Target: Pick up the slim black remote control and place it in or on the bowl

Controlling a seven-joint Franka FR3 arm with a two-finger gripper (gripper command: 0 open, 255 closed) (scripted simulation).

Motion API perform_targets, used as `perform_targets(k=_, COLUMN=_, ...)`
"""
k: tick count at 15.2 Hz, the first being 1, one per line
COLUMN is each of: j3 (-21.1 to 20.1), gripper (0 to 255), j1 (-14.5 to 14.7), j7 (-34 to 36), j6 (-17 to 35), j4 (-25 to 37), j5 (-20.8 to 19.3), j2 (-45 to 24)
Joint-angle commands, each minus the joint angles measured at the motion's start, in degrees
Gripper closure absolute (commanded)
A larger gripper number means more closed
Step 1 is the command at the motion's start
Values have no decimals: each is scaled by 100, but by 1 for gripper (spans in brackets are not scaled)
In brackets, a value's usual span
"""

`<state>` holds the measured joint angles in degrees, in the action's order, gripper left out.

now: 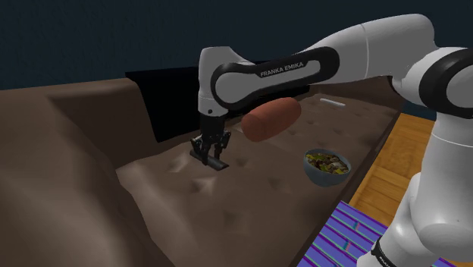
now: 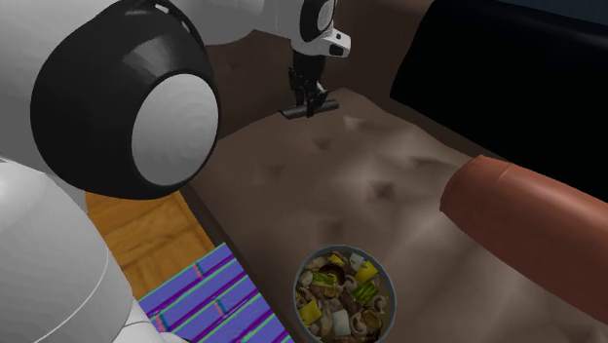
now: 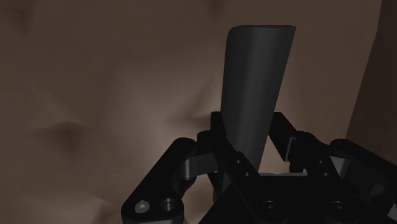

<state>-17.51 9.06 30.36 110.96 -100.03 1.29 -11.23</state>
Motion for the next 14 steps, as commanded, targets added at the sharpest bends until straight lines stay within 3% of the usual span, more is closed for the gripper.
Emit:
perform_targets(k=1, j3=-3, gripper=255, j1=-2, j7=3, j6=-152, j4=113, j5=11, j2=40)
perform_targets(k=7, j3=-8, gripper=255, j1=-2, j7=17, j6=-562, j4=473, j5=23, j2=92)
perform_targets(k=14, j3=275, gripper=255, j1=-413, j7=-801, j6=-260, j4=-1274, j5=462, j2=1536)
